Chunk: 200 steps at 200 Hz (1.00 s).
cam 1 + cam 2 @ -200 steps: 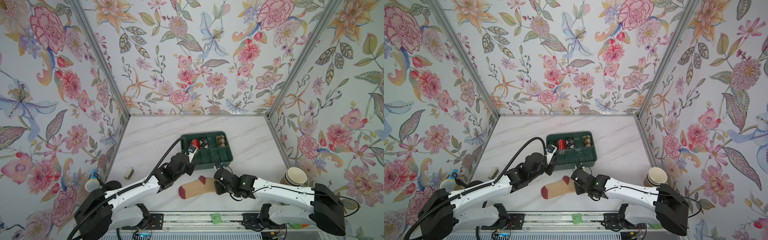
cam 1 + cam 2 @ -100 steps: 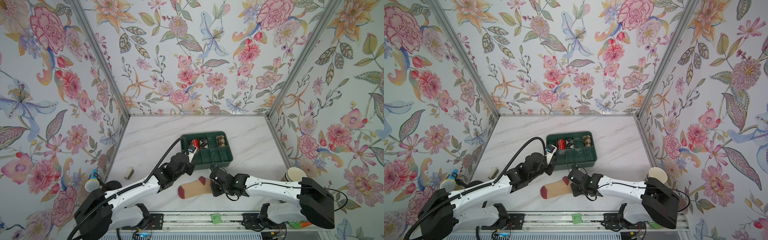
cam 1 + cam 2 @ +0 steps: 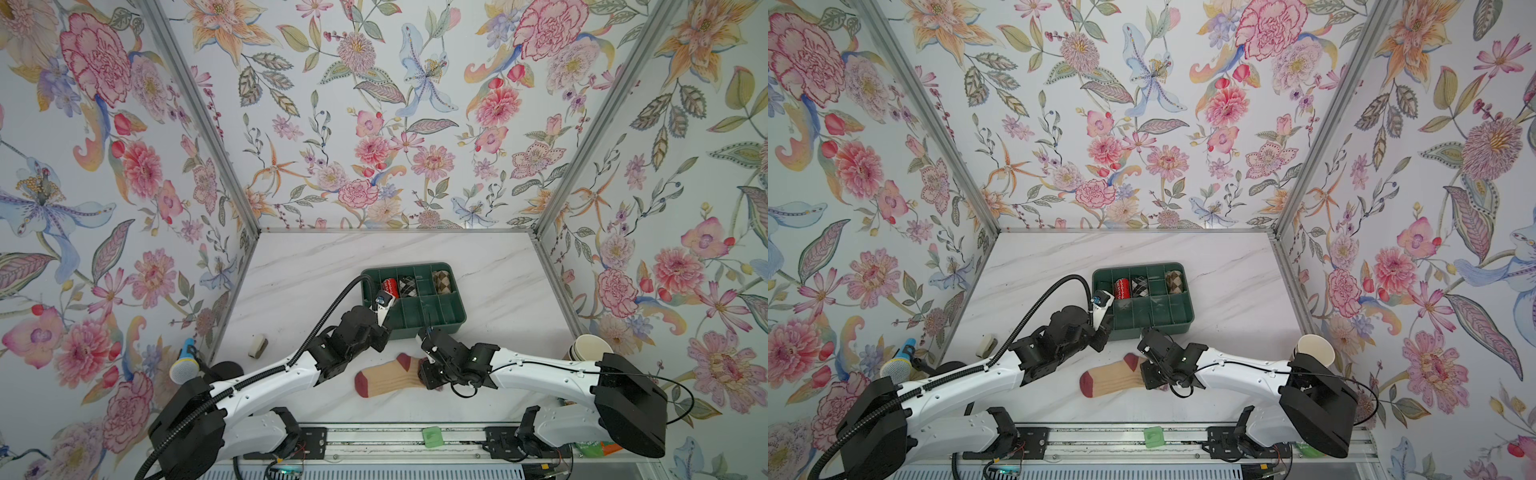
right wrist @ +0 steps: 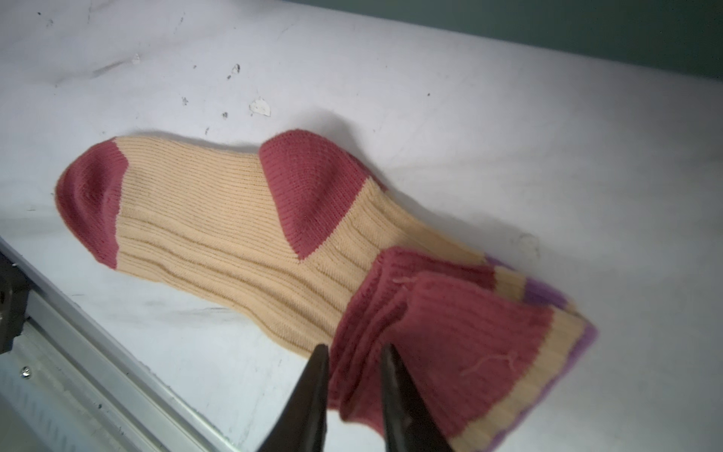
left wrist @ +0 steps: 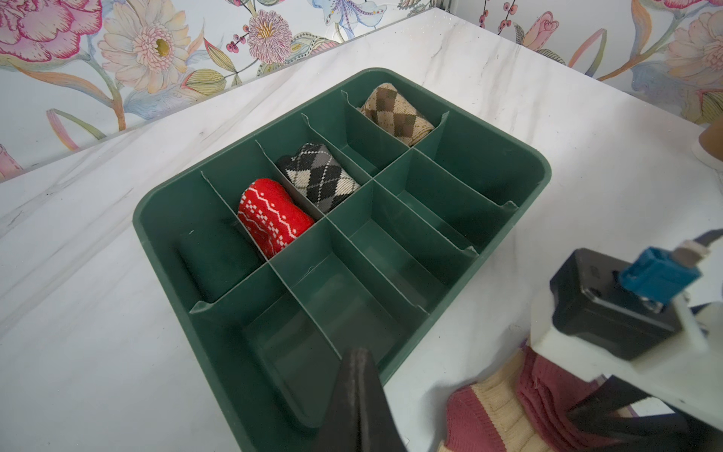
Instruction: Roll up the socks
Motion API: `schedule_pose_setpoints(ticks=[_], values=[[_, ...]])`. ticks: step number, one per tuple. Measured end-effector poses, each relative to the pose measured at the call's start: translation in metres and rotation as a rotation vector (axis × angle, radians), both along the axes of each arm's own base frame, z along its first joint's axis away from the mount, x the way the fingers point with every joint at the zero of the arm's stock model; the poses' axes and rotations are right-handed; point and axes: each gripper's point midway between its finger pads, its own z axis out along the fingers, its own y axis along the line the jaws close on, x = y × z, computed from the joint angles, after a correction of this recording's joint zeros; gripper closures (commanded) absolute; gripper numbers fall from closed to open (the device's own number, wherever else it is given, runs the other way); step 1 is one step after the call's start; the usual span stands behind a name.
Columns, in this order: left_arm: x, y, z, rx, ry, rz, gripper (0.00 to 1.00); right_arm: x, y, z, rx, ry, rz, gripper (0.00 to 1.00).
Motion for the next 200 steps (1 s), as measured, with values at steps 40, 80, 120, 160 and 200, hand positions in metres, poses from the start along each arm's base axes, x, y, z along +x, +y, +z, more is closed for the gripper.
schedule_pose_setpoints(ticks=[40,80,120,160,200], values=[[-0.002,-0.004,-0.009,0.010,0.025,-0.021,1.00,0.005,0.002,0.035,0.177,-0.021,-0.018,0.62],[-0.008,-0.016,-0.018,-0.004,0.064,-0.084,1.00,0.023,-0.025,0.053,0.290,-0.037,-0.155,0.87],[-0.030,-0.041,-0.036,0.018,0.104,-0.199,1.00,0.022,-0.051,0.027,0.251,0.039,-0.271,0.91],[-0.068,-0.076,-0.057,0.061,0.149,-0.357,1.00,0.018,-0.049,0.018,0.244,0.092,-0.284,0.91],[-0.094,-0.104,-0.061,0.054,0.163,-0.461,1.00,0.014,-0.050,0.006,0.233,0.132,-0.296,0.91]])
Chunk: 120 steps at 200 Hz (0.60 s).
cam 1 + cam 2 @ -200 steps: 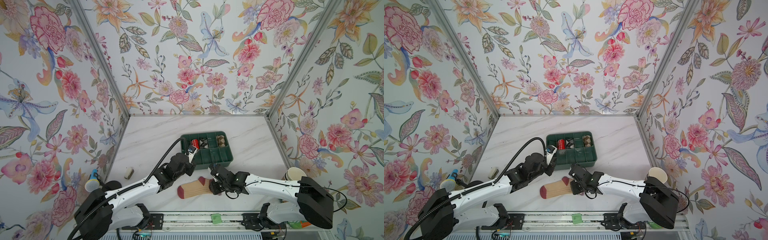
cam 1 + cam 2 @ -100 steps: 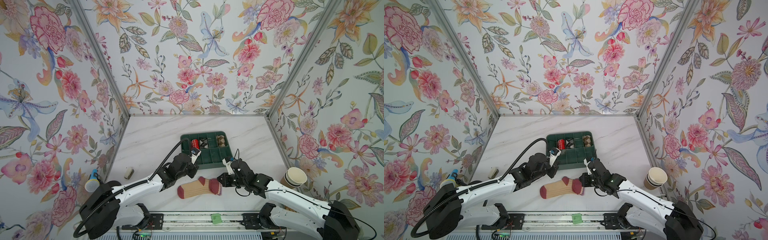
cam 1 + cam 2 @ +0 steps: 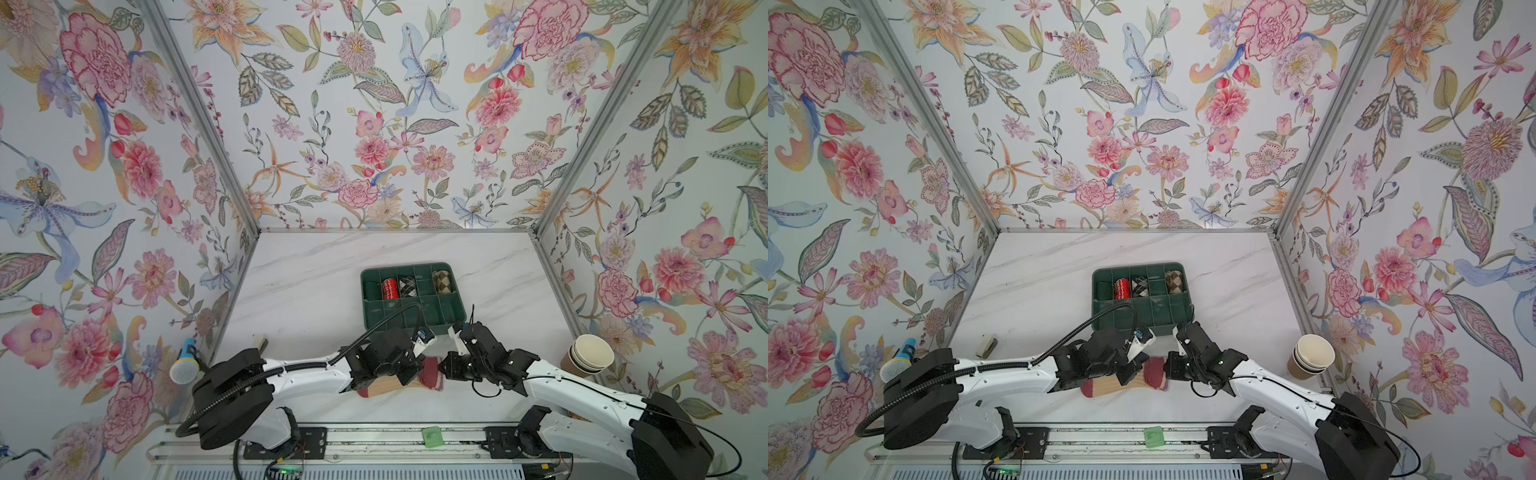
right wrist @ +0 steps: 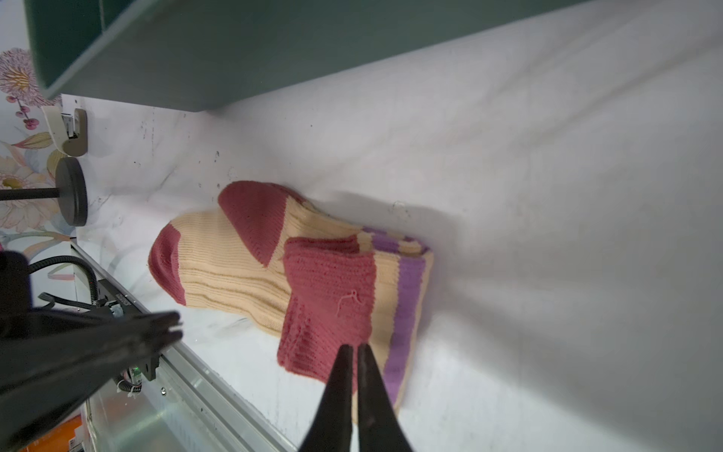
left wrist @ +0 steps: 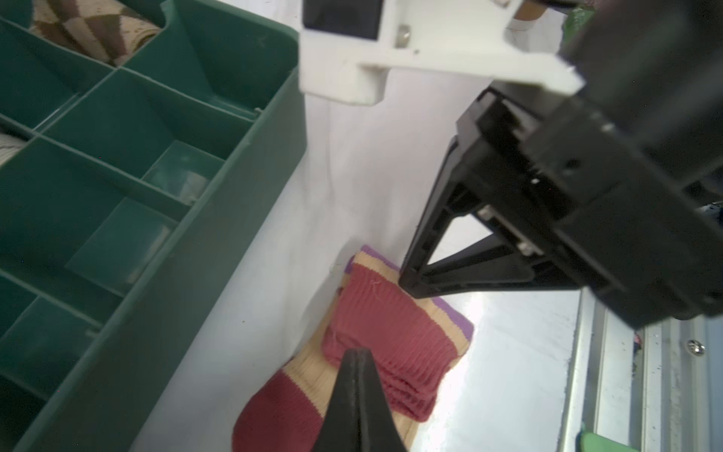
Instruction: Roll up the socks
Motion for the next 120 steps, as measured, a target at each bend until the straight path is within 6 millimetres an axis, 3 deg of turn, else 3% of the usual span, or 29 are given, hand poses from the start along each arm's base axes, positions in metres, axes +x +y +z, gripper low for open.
schedule_pose_setpoints(ticks=[29,61,120], values=[[-0.002,-0.017,0.003,-0.025,0.006,-0.033,1.00,-0.002,-0.001,-0.006,-0.006,0.022,-0.004,0.91],[-0.004,-0.022,-0.002,-0.018,0.025,-0.050,1.00,0.000,0.001,-0.004,0.003,0.016,-0.002,0.91],[-0.004,-0.020,-0.038,0.074,0.076,-0.041,1.00,0.000,-0.001,-0.007,0.005,0.017,-0.008,0.90]])
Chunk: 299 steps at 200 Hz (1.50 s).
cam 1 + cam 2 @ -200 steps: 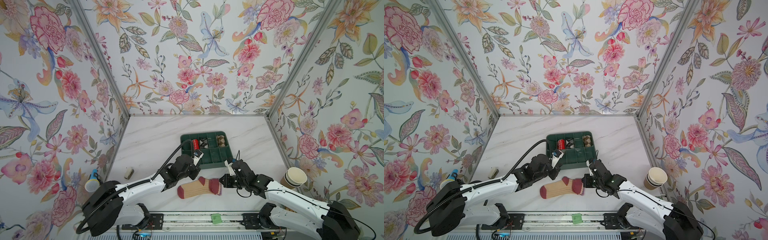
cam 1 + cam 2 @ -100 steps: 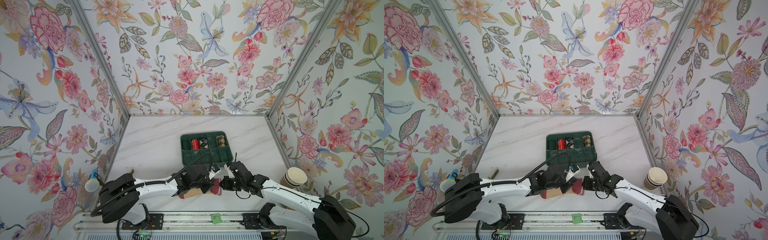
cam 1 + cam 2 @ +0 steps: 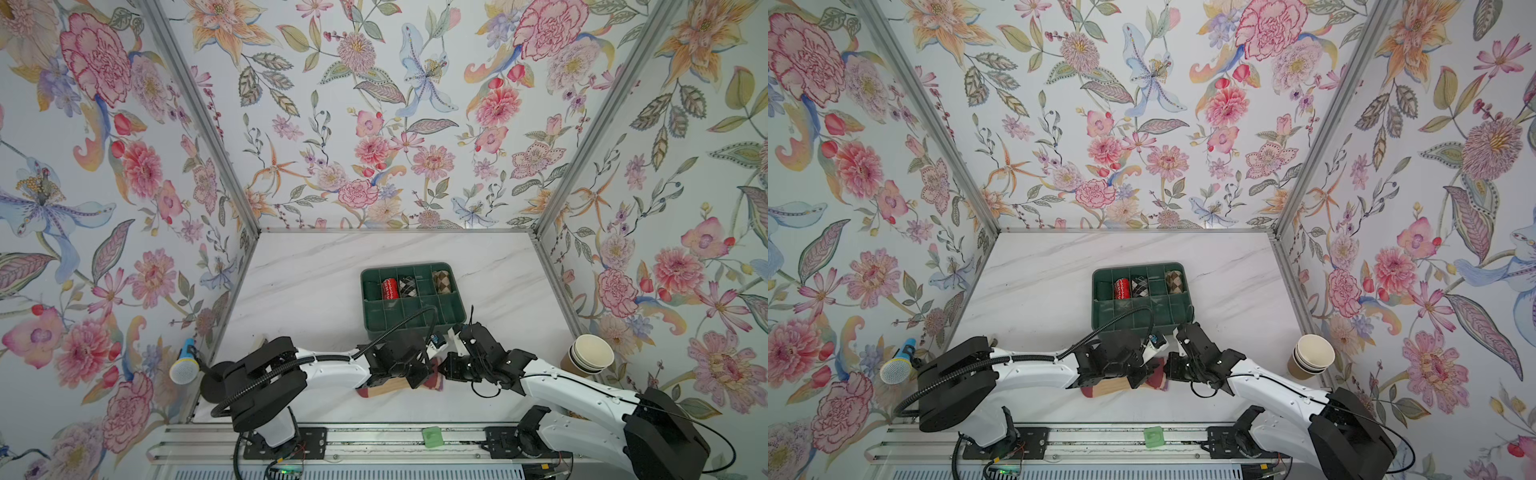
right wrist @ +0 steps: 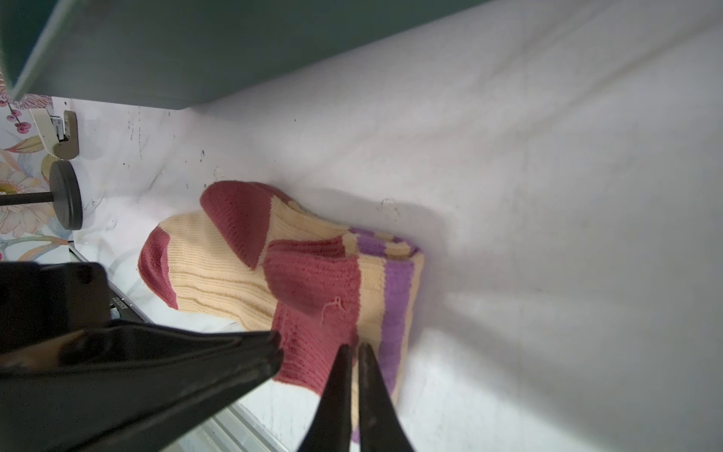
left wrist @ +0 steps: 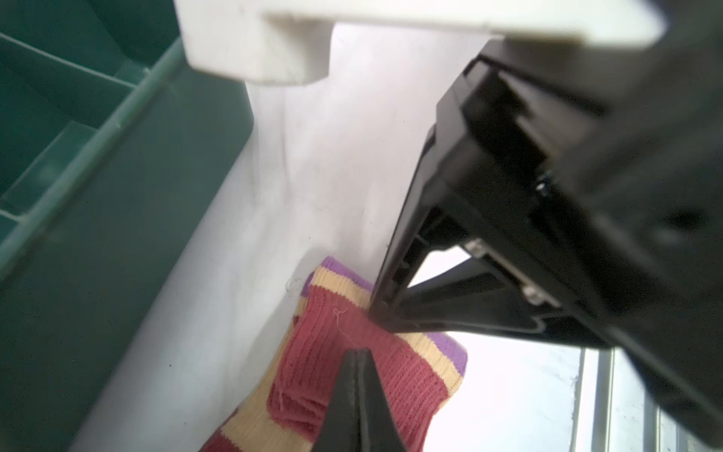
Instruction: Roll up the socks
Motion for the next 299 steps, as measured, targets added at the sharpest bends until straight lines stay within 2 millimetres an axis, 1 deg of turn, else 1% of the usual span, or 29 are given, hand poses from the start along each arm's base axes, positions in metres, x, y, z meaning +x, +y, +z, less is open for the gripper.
schedule_pose_setpoints(ticks=[30,51,79,110,162,205,299], values=[[0.000,0.001,-0.013,0.042,0.021,0.007,1.00,0.001,-0.002,0.001,0.005,-0.005,-0.008,0.86],[-0.001,0.004,-0.019,0.063,0.038,0.011,1.00,0.001,-0.005,0.003,0.010,-0.006,-0.021,0.80],[-0.002,0.006,-0.022,0.075,0.051,0.017,1.00,-0.002,-0.009,-0.002,0.007,0.005,-0.031,0.73],[-0.003,0.006,-0.023,0.077,0.061,0.020,1.00,-0.009,-0.012,-0.009,0.004,0.031,-0.031,0.69],[-0.004,0.007,-0.025,0.077,0.080,0.026,1.00,-0.011,-0.009,-0.010,0.034,0.045,-0.031,0.67],[-0.008,0.008,-0.026,0.080,0.103,0.020,1.00,-0.015,-0.010,-0.015,0.044,0.059,-0.035,0.67],[-0.010,0.014,-0.030,0.092,0.137,0.021,1.00,-0.011,-0.004,-0.013,0.084,0.042,-0.039,0.67]])
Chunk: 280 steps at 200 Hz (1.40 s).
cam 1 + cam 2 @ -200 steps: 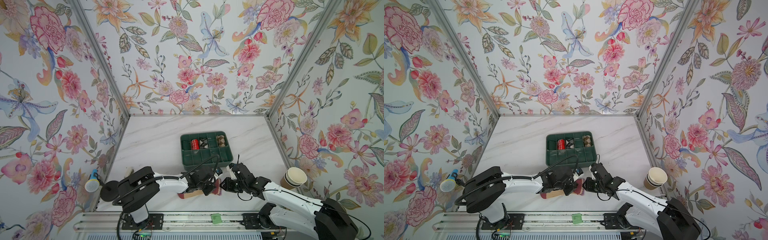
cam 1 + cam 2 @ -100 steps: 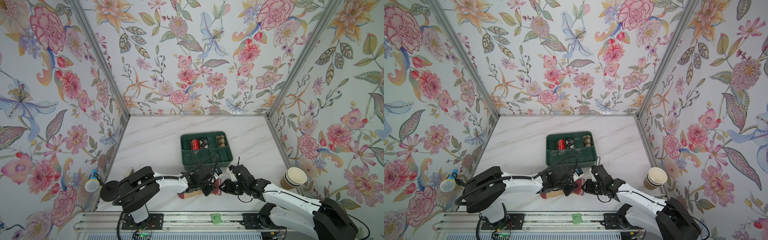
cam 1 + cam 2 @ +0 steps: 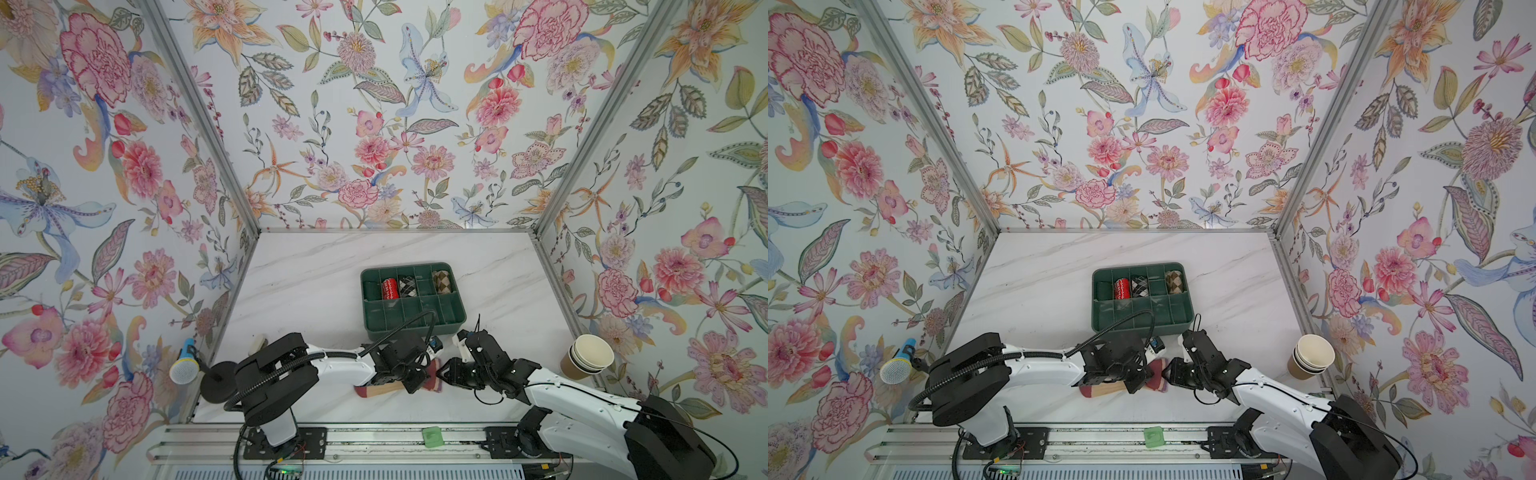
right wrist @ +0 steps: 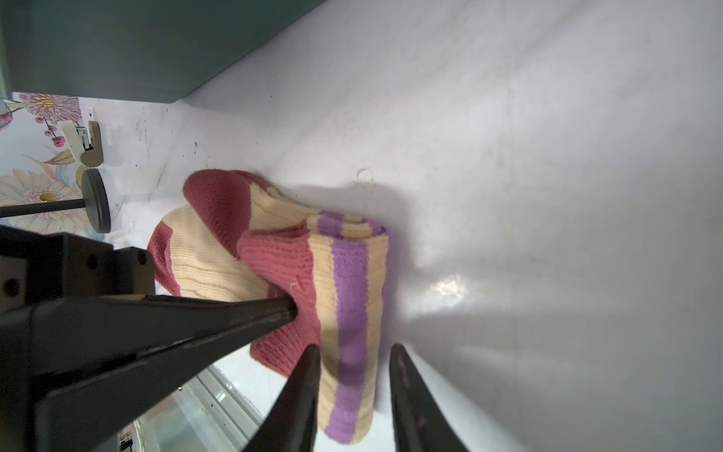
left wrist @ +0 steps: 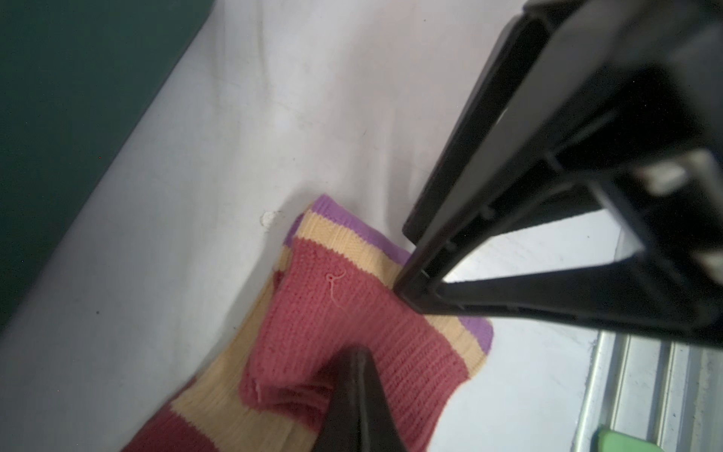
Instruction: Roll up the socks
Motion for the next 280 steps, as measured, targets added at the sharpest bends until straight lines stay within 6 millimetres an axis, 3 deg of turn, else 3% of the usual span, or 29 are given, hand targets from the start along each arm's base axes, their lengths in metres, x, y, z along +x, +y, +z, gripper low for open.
schedule_pose_setpoints(ticks=[88,168,280], values=[[0.000,0.004,-0.004,-0.067,0.067,0.016,1.00,-0.002,0.000,-0.008,0.009,0.018,-0.011,0.67],[-0.001,0.004,-0.003,-0.099,0.094,0.013,1.00,0.002,0.016,-0.008,0.052,0.009,0.001,0.67],[0.001,0.005,-0.003,-0.121,0.113,0.015,1.00,-0.002,0.012,-0.008,0.112,-0.009,-0.025,0.67]])
